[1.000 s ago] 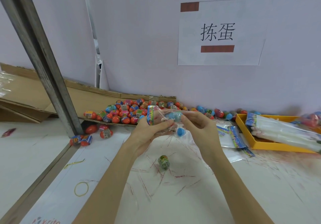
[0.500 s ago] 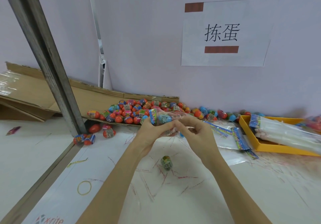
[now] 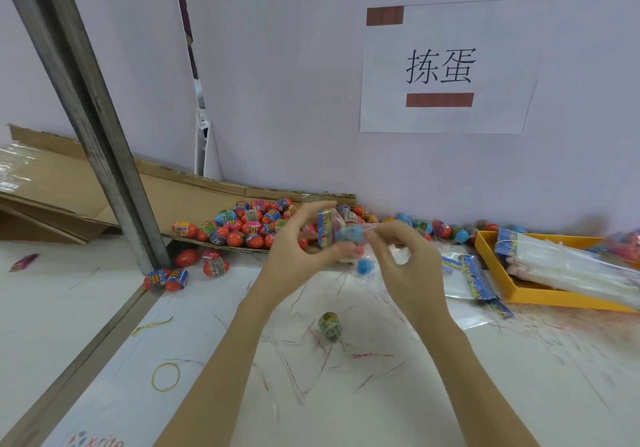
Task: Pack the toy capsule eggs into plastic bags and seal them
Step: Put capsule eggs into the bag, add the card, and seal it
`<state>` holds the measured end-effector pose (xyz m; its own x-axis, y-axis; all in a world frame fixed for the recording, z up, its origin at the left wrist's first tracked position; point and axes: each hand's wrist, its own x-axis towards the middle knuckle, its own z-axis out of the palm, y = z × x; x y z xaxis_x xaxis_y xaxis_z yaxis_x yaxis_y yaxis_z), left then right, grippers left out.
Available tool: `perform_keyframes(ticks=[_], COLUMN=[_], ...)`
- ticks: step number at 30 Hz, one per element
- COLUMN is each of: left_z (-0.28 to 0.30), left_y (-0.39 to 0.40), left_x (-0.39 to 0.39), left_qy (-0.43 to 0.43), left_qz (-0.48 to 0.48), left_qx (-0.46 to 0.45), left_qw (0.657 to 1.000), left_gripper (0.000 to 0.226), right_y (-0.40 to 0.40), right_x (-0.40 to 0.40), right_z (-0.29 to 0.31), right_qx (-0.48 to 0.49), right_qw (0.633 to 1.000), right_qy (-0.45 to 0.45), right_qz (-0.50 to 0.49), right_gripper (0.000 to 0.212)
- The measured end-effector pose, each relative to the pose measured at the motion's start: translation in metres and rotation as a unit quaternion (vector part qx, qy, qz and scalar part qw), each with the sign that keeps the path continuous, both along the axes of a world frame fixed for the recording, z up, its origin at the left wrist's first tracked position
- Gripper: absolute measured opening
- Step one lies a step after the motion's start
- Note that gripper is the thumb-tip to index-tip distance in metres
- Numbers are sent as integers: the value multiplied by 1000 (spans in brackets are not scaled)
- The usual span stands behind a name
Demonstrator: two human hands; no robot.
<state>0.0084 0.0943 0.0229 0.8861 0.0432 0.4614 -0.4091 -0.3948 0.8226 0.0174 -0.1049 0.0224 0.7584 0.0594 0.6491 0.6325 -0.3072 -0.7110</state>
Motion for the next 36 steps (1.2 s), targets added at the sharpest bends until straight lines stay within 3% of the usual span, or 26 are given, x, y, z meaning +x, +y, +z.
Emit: perform_keyframes(ticks=[3,10,14,19,22,24,27,32,36], left_z=[-8,-18,-10,-7,-7,-7,-10,-12,-10], left_y=[-4,-14,-12,1,9,16,20,16,6], left_x=[4,6,-1,2,4,7,10,9,7], left_qy=[-125,-220,-145,-144,-73,-41,4,10,15], left_qz=[39,116,100,198,271,302,302,267,201], left_qx=[209,304,221,202,49,-45,-112,-118,-98], left_qw=[969,920,959,948,959,951,947,956,975], left_gripper=[65,49,46,53,54,58,57,49,48], right_y=[8,18,19,22,20,21,26,39,40], right_x=[-3,-10,-11,-11,-8,-4,0,11,16], right_z=[-4,-5,-4,-1,-7,-15,-32,-47,-52], right_qx=[-87,-144,-127,-29,-8,-73,-212,-356,-365], right_qw=[994,977,980,994,1000,997,976,932,927], right_qy=[-70,-145,-138,-104,-20,29,50,55,61], right_qz=[9,65,62,5,-17,-12,-11,-42,-64], right_gripper=[8,10,7,20,23,25,30,41,40])
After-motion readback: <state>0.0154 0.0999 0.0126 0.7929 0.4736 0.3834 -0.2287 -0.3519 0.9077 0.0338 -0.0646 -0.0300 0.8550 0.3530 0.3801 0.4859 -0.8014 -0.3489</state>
